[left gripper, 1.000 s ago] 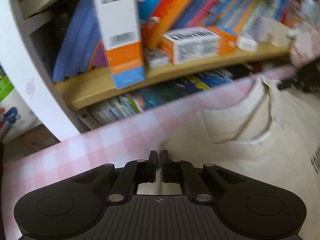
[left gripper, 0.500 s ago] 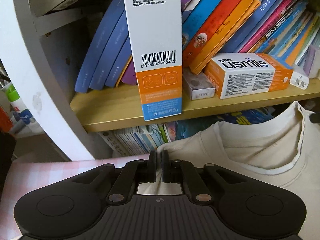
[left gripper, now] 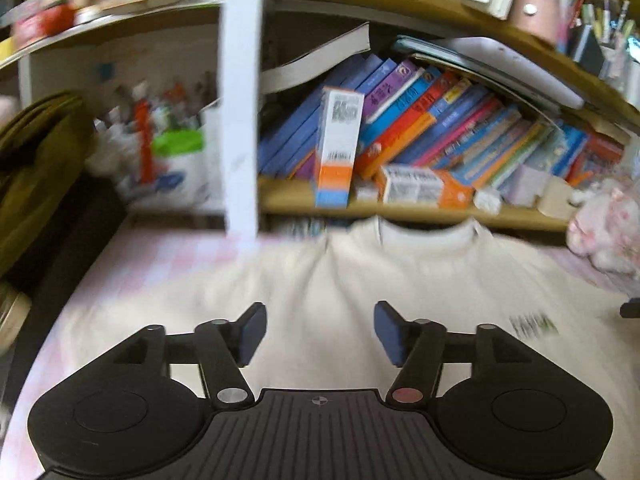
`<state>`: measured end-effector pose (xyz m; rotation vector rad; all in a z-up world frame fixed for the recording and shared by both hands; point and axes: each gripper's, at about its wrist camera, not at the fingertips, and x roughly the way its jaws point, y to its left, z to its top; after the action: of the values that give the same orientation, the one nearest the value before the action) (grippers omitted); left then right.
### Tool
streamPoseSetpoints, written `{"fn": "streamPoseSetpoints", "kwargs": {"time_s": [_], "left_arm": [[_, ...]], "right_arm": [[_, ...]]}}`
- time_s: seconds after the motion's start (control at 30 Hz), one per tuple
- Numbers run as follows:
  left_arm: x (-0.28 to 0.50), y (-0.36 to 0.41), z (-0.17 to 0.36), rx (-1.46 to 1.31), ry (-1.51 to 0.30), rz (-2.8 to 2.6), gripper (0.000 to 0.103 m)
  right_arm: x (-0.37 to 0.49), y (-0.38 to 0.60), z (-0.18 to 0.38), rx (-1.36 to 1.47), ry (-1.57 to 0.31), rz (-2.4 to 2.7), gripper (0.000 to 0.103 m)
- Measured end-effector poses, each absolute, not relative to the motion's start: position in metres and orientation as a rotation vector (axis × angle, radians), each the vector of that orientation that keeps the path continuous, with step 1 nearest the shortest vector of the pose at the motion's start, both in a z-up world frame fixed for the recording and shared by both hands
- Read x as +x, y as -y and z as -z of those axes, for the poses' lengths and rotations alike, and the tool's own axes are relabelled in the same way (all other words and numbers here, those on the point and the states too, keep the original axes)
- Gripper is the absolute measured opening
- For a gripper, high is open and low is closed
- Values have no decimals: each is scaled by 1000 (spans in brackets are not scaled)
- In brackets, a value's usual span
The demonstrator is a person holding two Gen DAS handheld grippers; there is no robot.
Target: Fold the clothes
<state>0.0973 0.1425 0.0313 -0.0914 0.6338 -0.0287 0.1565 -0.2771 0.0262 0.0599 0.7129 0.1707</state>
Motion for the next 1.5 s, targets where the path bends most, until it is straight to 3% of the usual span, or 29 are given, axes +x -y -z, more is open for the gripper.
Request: {"fn": "streamPoseSetpoints", "kwargs": {"time_s": [0.2, 0.47, 0.8, 1.03, 1.1, 1.13, 1.17, 1.23, 1.3, 1.43, 1.5], "left_arm": [[10, -151, -13, -228, -735, -4, 67], [-29, -151, -3, -261, -759, 17, 67], [-38, -130, -18, -229, -714, 79, 67], [-55, -105, -19, -226, -741, 9, 67], [-57, -96, -21, -238, -747, -21, 67], [-58, -90, -22, -249, -749, -27, 67], [-58, -84, -23, -249, -747, -29, 67], [-57, -70, -26, -235, -737, -30, 67], [-57, -56, -28, -232, -732, -29, 67], [-55, -30, -27, -217, -746, -17, 67], [-57, -20, -28, -211, -746, -24, 67]], "right_arm": [[48, 265, -11, 170, -806, -73, 42], [-24, 255, -2, 289, -840, 29, 43], [31, 315, -24, 278, -738, 133, 44], [93, 367, -18, 271, -778, 117, 44], [108, 374, -13, 281, -805, 41, 40], [115, 377, -10, 292, -829, -6, 31], [121, 381, -8, 306, -856, -46, 5], [117, 392, -8, 326, -847, -39, 2], [96, 409, -4, 429, -812, 24, 2], [76, 423, 21, 519, -946, -38, 6], [76, 426, 17, 512, -952, -96, 28]]}}
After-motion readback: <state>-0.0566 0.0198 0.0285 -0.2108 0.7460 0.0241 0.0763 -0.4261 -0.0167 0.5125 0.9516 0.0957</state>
